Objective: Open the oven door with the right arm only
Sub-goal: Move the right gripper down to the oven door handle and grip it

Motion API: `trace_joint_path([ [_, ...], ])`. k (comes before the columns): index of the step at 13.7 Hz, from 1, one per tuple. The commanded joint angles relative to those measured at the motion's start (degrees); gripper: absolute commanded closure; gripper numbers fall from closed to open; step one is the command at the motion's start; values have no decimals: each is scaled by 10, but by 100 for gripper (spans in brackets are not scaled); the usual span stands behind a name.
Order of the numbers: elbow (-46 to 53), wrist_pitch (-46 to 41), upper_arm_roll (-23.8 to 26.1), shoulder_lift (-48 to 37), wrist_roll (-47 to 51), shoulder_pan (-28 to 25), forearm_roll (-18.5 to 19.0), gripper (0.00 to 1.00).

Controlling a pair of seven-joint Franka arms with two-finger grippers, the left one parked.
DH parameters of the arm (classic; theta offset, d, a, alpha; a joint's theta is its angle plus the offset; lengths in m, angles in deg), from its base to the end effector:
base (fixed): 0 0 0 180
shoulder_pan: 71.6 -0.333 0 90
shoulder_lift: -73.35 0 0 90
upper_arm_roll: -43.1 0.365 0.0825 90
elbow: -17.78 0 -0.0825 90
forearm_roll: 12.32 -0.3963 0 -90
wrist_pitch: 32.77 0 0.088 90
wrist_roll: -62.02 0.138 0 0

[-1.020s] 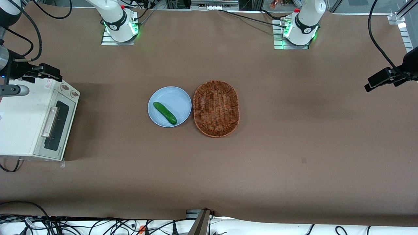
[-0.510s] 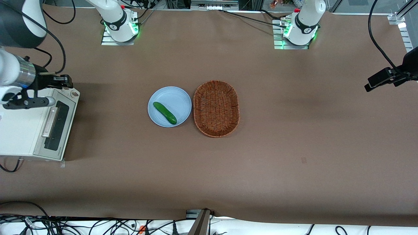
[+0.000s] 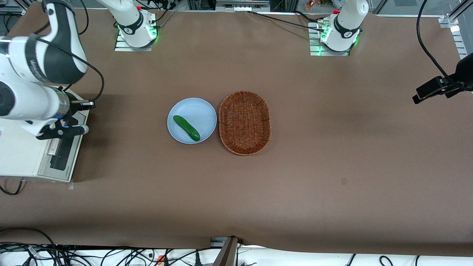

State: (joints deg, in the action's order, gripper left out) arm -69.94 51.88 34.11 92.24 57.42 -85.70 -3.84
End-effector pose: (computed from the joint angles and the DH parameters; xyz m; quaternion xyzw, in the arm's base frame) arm 0.6280 0.0464 0.4613 0.9731 0.0891 -0.1874 0.1000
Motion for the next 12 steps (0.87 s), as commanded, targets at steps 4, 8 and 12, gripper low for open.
trace_joint_path([
  [4, 0, 49, -1, 64, -20, 0, 121, 100],
  [8, 0, 54, -2, 81, -46, 7, 188, 100],
  [12, -3, 109, -4, 105, -102, 42, 218, 100],
])
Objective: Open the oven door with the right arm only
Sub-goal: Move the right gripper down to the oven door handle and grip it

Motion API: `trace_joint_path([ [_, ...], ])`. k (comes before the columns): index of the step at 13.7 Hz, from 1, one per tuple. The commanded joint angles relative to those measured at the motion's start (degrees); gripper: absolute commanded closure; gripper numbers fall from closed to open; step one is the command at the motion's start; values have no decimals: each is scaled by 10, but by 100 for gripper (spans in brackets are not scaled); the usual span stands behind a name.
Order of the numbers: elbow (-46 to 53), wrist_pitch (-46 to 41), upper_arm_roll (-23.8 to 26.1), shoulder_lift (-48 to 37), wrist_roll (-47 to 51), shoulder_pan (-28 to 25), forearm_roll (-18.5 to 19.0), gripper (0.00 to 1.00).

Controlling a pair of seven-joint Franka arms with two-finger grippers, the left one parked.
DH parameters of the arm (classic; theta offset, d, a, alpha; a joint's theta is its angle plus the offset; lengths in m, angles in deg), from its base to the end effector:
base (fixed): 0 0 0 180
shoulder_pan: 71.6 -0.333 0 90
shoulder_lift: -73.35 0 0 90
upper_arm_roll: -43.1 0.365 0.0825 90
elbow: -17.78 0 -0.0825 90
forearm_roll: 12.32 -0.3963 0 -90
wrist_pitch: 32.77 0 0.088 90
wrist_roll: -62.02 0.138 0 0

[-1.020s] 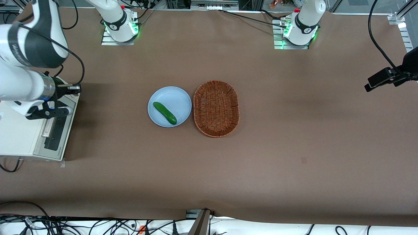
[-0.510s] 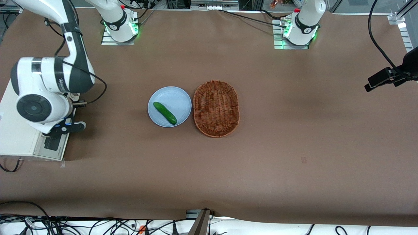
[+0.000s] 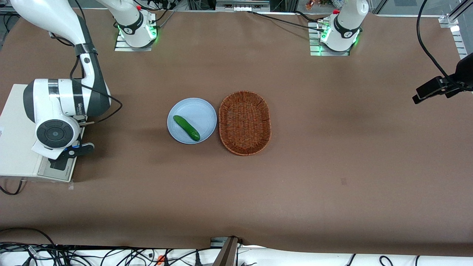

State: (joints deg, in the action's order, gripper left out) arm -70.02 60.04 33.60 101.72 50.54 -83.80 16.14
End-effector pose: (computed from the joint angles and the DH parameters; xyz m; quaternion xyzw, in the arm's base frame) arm 0.6736 -0.0156 0.3759 0.9243 0.1778 -0.2137 0.2616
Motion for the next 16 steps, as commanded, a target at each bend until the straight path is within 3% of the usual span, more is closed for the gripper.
trace_joint_path([
  [1, -4, 35, 0, 16, -35, 28, 26, 100],
  [3, -6, 36, 1, 23, -37, 28, 42, 100],
  [16, -7, 40, 0, 27, -55, 41, 50, 100],
])
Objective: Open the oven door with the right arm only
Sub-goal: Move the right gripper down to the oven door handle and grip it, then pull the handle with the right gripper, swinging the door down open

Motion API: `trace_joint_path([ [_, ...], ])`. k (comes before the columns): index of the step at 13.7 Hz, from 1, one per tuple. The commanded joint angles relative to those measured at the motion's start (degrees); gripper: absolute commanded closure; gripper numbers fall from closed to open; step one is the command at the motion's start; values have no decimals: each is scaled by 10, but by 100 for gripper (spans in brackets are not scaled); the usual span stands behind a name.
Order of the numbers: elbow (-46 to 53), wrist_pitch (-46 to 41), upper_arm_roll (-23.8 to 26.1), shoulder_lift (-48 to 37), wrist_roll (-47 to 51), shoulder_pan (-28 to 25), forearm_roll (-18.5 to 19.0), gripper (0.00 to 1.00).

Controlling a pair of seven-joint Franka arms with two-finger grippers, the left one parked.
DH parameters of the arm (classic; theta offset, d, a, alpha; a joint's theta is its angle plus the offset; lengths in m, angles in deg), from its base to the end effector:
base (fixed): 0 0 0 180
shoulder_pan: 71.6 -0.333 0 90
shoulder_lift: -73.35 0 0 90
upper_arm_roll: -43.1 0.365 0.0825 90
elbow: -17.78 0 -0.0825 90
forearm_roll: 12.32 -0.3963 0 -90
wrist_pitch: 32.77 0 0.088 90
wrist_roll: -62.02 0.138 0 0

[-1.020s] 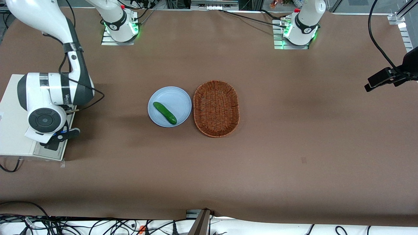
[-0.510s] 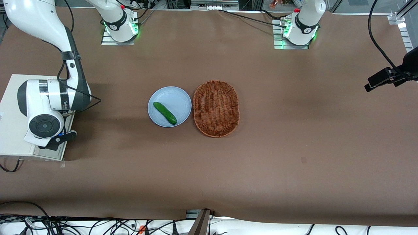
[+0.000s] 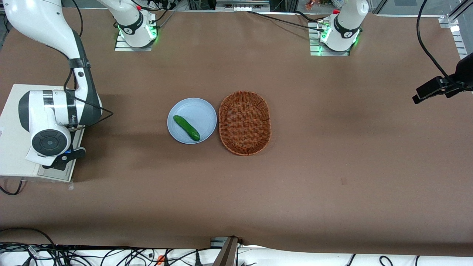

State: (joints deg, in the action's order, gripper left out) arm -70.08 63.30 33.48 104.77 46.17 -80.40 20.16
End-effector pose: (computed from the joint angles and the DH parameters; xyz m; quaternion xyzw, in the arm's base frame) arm 0.6836 -0.0610 0.3458 0.9082 0.2075 -0.2328 0.2790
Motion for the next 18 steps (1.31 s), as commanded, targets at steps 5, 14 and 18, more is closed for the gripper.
trace_joint_path([
  [5, -6, 14, 2, 1, -7, 7, 3, 100],
  [14, -2, 30, 4, 29, 17, 2, -69, 100],
  [18, -2, 53, 4, 48, 17, 2, -93, 100],
])
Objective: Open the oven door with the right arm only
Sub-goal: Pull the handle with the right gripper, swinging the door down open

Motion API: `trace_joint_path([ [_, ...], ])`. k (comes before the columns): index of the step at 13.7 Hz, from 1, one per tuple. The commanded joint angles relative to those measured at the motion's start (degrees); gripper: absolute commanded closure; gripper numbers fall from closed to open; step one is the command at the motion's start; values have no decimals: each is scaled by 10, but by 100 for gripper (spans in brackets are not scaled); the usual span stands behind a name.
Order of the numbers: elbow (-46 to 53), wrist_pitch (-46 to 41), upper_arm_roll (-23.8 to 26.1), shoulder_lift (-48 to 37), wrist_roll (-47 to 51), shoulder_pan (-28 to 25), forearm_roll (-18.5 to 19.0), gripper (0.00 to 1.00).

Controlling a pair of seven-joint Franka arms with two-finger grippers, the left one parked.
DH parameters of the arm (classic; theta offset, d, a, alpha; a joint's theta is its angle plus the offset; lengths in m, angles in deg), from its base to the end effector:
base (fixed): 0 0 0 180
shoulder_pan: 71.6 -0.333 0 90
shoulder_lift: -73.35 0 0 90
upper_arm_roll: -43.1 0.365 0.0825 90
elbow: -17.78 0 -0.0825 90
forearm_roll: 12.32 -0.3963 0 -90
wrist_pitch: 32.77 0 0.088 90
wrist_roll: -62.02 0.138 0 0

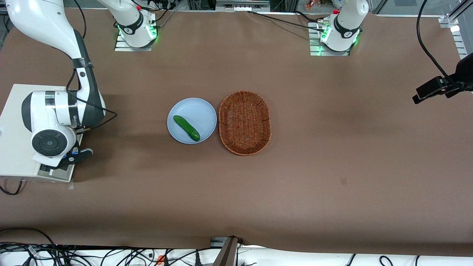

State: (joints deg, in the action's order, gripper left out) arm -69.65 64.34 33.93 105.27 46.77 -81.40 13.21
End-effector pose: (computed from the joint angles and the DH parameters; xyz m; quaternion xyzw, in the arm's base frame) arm 0.6856 -0.0305 0.3351 0.9280 0.2021 -0.2157 0.2269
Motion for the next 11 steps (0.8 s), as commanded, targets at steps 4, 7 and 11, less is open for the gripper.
trace_joint_path([
  [4, -9, 66, 0, 60, 12, 12, -25, 100],
  [7, -9, 86, 0, 78, 12, 14, -35, 100],
  [11, -9, 102, 0, 94, 11, 18, -53, 100],
])
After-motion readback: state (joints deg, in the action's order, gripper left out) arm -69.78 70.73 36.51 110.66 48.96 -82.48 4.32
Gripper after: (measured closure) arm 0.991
